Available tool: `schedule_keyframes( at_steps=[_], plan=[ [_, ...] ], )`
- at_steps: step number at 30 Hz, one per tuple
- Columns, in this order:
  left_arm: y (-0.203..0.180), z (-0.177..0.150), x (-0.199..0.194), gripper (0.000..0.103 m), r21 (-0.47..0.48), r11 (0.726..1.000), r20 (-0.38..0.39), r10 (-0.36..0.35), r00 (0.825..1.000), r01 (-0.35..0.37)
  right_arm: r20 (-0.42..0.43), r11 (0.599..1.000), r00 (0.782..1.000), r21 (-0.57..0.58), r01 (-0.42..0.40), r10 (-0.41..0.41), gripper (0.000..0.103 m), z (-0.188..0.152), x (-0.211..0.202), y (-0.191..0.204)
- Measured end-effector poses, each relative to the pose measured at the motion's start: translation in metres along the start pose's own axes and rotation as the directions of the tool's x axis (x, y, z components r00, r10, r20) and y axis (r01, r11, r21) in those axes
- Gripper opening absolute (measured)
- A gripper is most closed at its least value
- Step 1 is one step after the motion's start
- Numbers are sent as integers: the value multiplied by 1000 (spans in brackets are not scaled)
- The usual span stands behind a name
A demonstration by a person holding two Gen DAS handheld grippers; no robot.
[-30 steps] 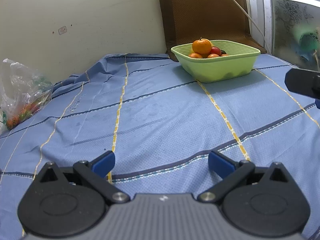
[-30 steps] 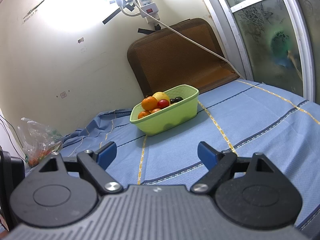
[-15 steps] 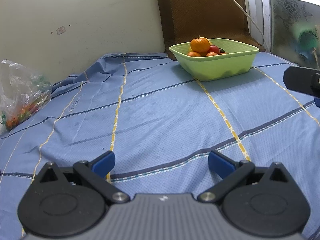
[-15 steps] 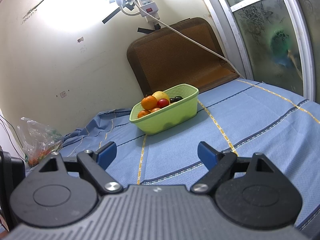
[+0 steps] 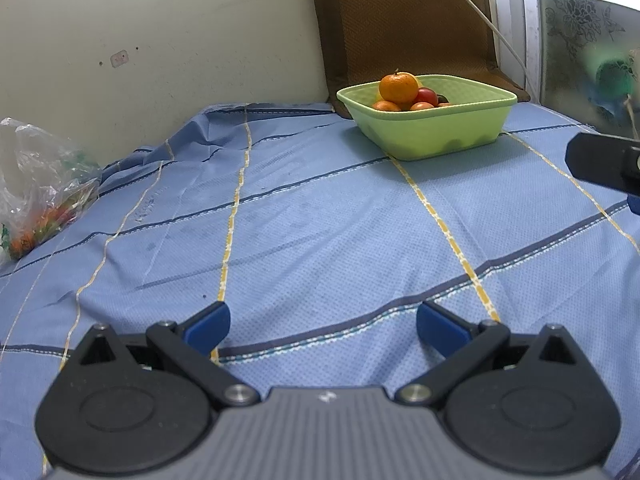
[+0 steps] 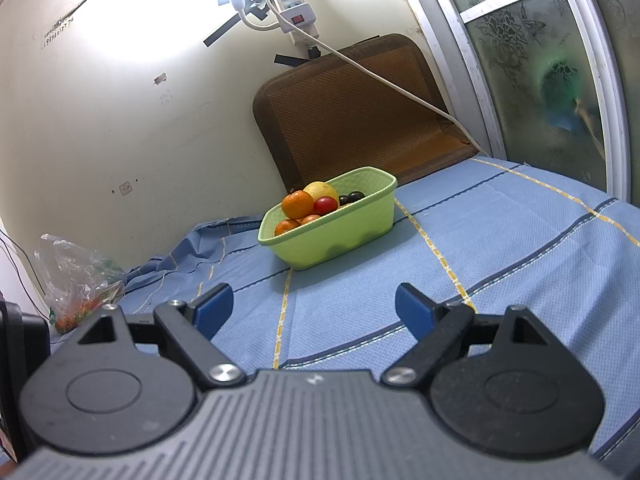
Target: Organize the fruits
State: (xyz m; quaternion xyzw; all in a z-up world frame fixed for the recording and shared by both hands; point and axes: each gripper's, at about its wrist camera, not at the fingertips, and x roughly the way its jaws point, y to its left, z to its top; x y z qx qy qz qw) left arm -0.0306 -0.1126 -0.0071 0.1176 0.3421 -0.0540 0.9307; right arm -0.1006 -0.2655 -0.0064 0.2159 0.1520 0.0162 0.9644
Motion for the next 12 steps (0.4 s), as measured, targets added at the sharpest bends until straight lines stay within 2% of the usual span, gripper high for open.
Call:
schedule_keyframes(
  at_steps=[12],
  plan=[
    [0,2,-4,103,6,999,11,-41,999,41,-1,1000,1000,2,0,0,90,1,0,1]
  ],
)
